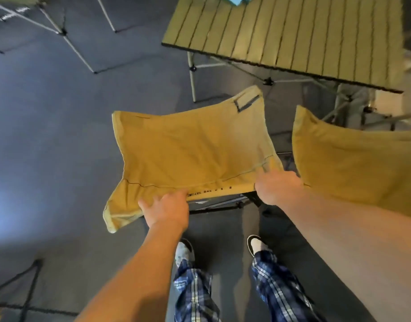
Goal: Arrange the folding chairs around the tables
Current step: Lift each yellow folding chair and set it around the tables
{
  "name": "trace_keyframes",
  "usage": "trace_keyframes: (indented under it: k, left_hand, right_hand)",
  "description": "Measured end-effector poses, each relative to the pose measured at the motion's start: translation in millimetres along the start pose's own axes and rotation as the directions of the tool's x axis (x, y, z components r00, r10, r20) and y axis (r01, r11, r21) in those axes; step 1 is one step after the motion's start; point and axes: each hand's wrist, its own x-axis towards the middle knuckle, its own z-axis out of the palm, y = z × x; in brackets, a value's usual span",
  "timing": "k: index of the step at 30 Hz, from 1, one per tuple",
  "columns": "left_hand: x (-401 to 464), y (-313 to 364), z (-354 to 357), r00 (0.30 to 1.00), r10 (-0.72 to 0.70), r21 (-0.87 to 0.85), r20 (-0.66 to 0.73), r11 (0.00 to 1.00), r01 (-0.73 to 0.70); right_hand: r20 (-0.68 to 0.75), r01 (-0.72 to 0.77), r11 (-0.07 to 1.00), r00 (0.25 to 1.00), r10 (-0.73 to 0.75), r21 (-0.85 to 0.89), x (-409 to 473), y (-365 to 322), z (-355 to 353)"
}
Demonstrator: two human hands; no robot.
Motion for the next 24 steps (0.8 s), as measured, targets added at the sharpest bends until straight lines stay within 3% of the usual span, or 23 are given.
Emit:
trace_keyframes:
  k: [8, 14, 24]
  left_hand:
    - [33.3, -40.6, -1.0, 0.996, 0.085, 0.198, -0.028, 0.977, -0.078]
    - [50.0, -51.3, -13.5, 0.995, 0.094, 0.341, 0.024, 0.935, -0.097]
    - [62.4, -82.2, -26.5, 0.990, 0.144, 0.293, 0.002, 0.946, -0.138]
  right_hand:
    - [0.212, -0.281, 0.919, 0.951, 0.227, 0.275, -24.9, -21.7, 61.2]
    - [0.133, -0.327, 0.916, 0.944, 0.303, 0.233, -31.7, -28.8, 61.2]
    - [-0.036, -0.269, 0.942, 0.959, 0.281, 0.201, -32.5, -52.0, 54.1]
